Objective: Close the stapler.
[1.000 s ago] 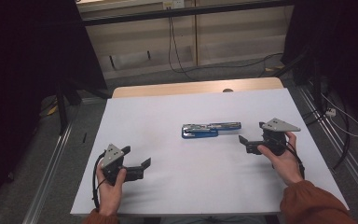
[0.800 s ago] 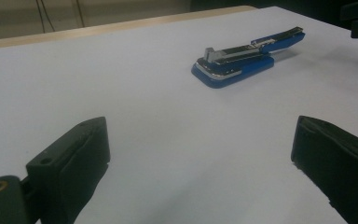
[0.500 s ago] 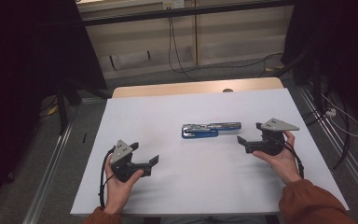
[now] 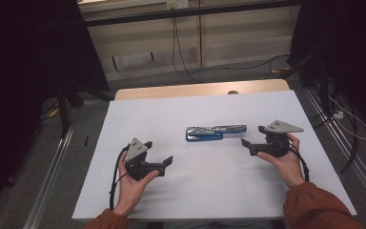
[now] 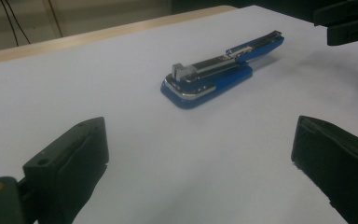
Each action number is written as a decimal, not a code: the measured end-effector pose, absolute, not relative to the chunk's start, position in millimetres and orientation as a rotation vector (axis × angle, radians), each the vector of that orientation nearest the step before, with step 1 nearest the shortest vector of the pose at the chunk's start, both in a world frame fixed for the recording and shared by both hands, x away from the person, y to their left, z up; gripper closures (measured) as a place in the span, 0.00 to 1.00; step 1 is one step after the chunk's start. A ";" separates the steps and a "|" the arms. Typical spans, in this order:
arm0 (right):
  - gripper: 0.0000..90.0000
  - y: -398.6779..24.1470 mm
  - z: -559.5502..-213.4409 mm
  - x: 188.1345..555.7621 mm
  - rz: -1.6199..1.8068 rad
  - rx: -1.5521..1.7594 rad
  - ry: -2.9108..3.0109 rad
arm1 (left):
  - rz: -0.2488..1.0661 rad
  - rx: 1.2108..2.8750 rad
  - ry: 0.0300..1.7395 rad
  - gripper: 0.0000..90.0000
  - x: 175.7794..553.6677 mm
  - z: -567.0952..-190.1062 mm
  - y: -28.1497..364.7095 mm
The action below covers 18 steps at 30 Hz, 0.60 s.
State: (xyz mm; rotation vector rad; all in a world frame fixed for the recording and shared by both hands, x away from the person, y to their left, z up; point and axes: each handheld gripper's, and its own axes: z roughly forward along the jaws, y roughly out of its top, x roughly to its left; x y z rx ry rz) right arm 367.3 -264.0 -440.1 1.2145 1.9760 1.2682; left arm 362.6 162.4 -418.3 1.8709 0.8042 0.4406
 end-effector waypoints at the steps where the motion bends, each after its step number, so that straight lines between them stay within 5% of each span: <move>1: 0.18 -263.8 -440.2 367.4 1.269 1.212 1.981 | 0.438 1.874 0.799 0.05 364.9 -417.5 160.0; 18: 0.30 -266.0 -443.1 371.3 1.258 1.205 2.013 | 0.424 1.871 0.707 0.06 393.6 -415.8 125.4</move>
